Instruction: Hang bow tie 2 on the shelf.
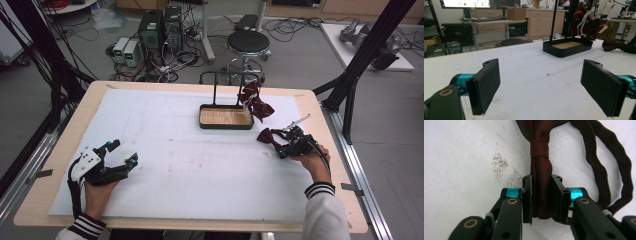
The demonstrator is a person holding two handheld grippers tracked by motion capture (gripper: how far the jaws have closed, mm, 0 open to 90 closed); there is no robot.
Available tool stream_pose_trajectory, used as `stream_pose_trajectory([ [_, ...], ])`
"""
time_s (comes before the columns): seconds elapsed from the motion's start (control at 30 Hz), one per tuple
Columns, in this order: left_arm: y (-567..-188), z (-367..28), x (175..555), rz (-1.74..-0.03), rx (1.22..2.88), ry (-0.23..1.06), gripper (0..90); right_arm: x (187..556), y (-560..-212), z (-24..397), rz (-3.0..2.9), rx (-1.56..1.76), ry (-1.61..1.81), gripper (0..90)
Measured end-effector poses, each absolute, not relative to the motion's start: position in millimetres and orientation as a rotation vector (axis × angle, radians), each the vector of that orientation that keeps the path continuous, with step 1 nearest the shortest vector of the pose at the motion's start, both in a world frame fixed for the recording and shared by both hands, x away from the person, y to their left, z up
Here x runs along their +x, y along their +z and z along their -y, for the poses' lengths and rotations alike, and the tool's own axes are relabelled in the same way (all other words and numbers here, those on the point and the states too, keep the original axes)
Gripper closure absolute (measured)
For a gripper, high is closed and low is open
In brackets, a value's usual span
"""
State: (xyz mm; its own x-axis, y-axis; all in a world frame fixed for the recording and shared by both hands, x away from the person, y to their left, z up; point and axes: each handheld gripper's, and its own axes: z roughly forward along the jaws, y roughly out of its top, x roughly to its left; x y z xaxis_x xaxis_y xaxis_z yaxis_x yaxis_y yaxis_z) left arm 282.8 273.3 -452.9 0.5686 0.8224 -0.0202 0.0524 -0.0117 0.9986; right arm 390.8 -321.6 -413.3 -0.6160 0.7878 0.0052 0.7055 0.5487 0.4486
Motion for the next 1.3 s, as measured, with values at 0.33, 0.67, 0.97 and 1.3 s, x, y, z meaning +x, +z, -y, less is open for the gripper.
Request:
stream_pose_trajectory([
  [0.33,-453,-273,283,-0.789,1.471,0.723,16.3,388,-409,321,-2.576,1.277,0.637,78.5],
  [0.67,-453,-273,283,-0.789,1.473,0.724,16.3,381,-400,322,-2.532,1.251,0.687,79.4],
  [0.97,-453,-273,283,-0.788,1.475,0.727,16.4,361,-382,336,-2.358,1.283,1.014,79.3],
  [1.3,-453,-273,282,-0.791,1.473,0.728,16.3,338,-357,335,-2.126,1.196,1.404,79.3],
])
